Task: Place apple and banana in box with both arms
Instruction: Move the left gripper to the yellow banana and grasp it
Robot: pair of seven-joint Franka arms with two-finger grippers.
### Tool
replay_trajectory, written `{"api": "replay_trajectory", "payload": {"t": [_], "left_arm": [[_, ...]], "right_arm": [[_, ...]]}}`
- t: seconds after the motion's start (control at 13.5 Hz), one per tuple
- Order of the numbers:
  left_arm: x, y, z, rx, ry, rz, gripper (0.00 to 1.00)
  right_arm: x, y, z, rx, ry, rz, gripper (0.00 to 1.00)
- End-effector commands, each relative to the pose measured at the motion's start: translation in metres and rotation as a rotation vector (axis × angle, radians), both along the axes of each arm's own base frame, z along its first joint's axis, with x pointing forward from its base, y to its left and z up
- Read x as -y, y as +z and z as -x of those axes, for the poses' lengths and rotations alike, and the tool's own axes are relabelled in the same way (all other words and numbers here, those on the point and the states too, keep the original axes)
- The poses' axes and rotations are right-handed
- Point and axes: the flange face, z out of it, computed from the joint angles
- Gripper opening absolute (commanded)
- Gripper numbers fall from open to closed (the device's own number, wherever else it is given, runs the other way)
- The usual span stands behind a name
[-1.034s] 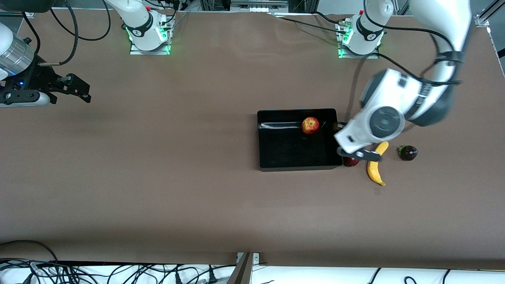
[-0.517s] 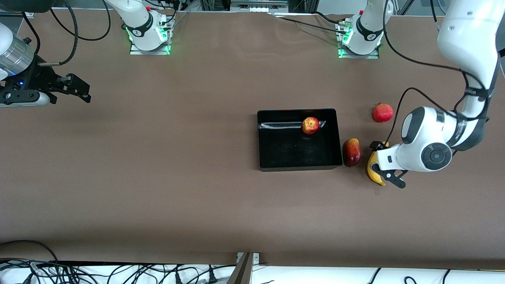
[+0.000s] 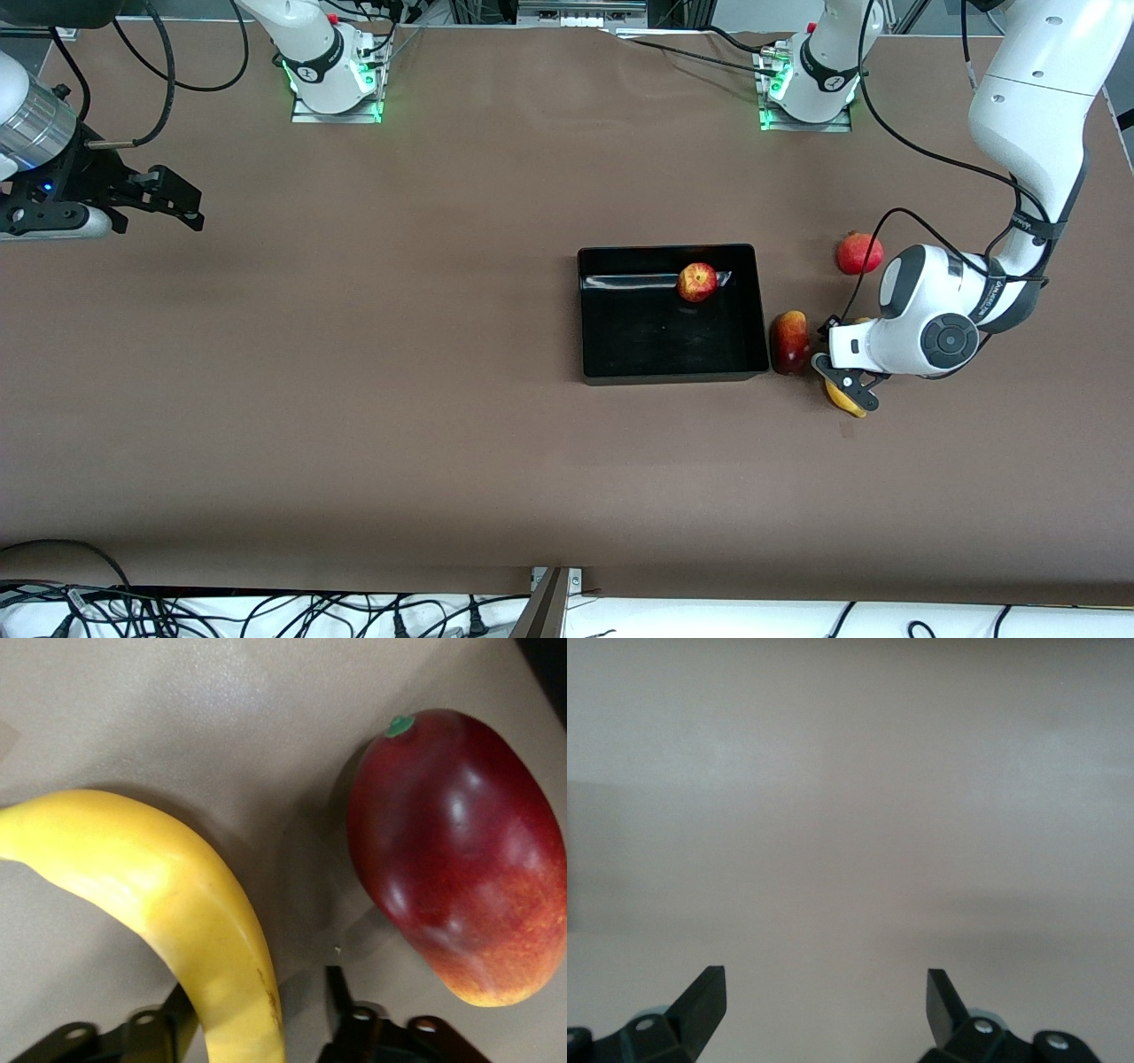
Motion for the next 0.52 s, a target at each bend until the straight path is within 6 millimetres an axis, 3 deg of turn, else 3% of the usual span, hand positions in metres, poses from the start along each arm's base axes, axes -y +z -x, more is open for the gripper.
{"api": "replay_trajectory", "payload": {"t": [0.0, 0.07, 0.22, 0.37, 0.44], "left_arm": [[-0.004, 0.013, 0.000, 0.007, -0.034, -0.012, 0.00], [-0.004, 0.019, 0.002, -0.017, -0.027, -0.011, 0.00], [0.014, 0.056, -0.003, -0.019, -0.039, -0.022, 0.00], [0.034, 0.112, -0.012, -0.034, -0.023, -0.025, 0.00], [0.053, 0.147, -0.017, -0.036, 0.023, -0.008, 0.00]], "right_arm": [[0.002, 0.005, 0.000, -0.003, -0.001, 0.010, 1.00], [0.003, 0.005, 0.000, -0.003, -0.001, 0.011, 1.00], [0.004, 0.005, -0.001, -0.003, -0.002, 0.010, 1.00], [0.004, 0.005, -0.001, -0.003, -0.002, 0.010, 1.00], [0.004, 0.005, -0.001, -0.003, -0.002, 0.010, 1.00]]}}
